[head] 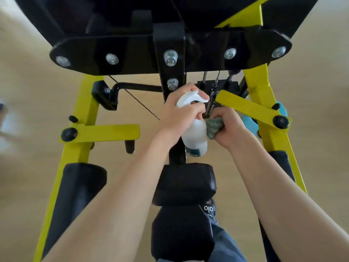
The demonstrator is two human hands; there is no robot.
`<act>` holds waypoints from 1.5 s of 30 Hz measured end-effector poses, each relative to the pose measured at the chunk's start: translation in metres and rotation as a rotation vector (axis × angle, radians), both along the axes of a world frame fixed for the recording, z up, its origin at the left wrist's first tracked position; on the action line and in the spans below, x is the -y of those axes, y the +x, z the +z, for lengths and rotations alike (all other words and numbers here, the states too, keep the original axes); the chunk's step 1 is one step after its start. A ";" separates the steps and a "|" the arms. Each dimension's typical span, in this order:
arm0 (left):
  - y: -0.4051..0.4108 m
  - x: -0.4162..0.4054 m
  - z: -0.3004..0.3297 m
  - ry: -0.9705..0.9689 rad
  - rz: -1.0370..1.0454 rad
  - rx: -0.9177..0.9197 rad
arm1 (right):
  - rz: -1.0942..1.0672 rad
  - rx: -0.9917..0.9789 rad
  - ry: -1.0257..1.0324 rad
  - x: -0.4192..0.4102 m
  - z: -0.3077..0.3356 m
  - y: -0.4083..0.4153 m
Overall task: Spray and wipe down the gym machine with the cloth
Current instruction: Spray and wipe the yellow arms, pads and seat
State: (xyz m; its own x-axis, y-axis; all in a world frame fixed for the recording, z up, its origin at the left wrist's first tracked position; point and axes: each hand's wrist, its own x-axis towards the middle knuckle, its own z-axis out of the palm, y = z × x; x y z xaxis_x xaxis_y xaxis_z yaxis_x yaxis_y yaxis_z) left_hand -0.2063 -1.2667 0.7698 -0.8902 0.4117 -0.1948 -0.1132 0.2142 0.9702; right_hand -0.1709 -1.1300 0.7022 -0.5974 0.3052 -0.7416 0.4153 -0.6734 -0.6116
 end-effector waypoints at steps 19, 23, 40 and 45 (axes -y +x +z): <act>0.025 0.205 -0.009 -0.081 0.410 0.083 | 0.253 -0.163 0.515 0.167 0.093 0.034; 0.014 0.201 -0.044 -0.165 0.316 0.169 | 0.220 -0.151 0.540 0.182 0.083 0.035; -0.053 0.168 -0.075 -0.292 0.446 0.214 | 0.618 -0.012 0.597 0.157 0.055 -0.014; -0.032 0.160 -0.082 -0.272 0.470 0.277 | 0.723 0.060 0.650 0.160 0.040 -0.042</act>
